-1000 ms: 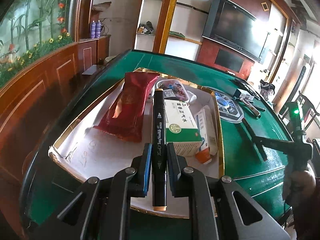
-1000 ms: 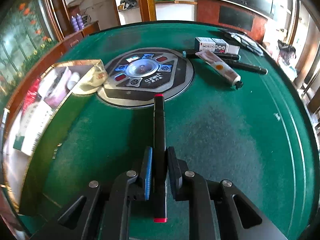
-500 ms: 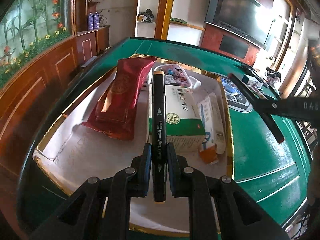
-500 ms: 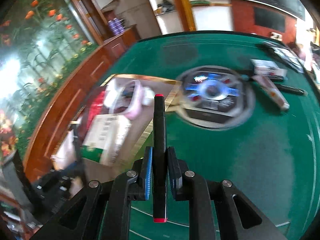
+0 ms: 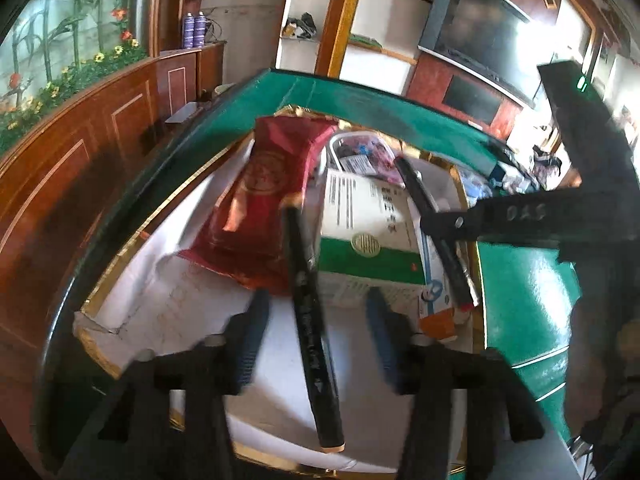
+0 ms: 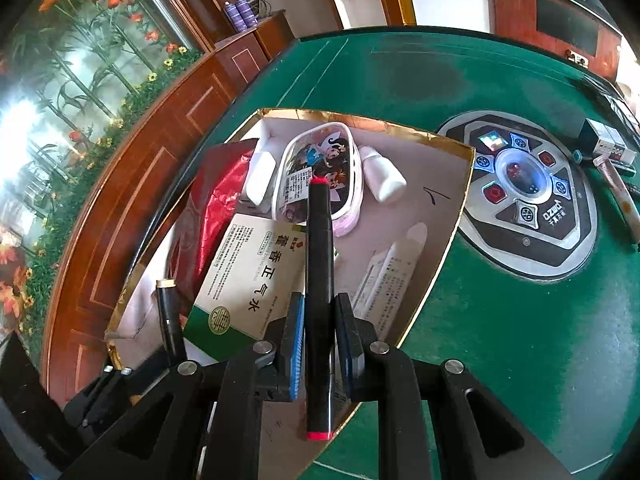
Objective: Organize objects
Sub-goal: 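Lower both markers into the tray and open both tools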
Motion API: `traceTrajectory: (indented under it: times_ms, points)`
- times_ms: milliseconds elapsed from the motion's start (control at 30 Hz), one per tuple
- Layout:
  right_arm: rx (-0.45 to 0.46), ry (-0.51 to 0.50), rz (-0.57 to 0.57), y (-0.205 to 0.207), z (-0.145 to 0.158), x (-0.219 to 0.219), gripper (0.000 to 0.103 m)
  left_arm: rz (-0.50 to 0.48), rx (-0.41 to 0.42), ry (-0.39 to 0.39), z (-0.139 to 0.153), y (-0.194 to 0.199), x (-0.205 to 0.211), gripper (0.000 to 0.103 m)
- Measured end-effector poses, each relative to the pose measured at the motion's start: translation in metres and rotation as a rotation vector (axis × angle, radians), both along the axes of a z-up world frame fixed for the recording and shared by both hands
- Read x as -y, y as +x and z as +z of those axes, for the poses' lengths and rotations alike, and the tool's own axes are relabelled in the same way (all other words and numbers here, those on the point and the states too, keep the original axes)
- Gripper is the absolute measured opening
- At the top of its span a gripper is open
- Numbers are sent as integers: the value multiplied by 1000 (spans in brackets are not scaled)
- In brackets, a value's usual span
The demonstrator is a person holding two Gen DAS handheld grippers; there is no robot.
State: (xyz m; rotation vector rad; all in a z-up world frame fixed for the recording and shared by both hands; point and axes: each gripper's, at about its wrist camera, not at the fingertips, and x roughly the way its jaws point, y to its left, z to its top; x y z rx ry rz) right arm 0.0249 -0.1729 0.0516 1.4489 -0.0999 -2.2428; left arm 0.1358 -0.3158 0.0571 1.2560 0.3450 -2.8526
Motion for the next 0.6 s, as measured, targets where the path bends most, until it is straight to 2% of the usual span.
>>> traceTrajectory:
  times_ms: [67,133,233,333,400,467,533,600]
  points:
    - [6,-2,-5,-2,-2,2,16,12,-31,45,5,4,7,66]
    - [21,2,-3,-4,-4,3,16,35,-86,97,13,8,15,79]
    - [77,-18,-8,-7,-11,0,17,94,-178,148,25,14,23,86]
    - [90,-95,-11,-6,-8,-11,23,114,-248,197,32,12,23,94]
    - [54,-127,-29,-2,2,-22,31,112,-246,183,29,1,15,94]
    - [12,-152,-55,4,13,-38,46,98,-202,122,23,-12,2,94]
    - [-31,-159,-78,9,22,-58,51,90,-180,56,16,-22,-9,94]
    - [-64,-150,-97,14,28,-75,53,70,-151,21,6,-31,-22,94]
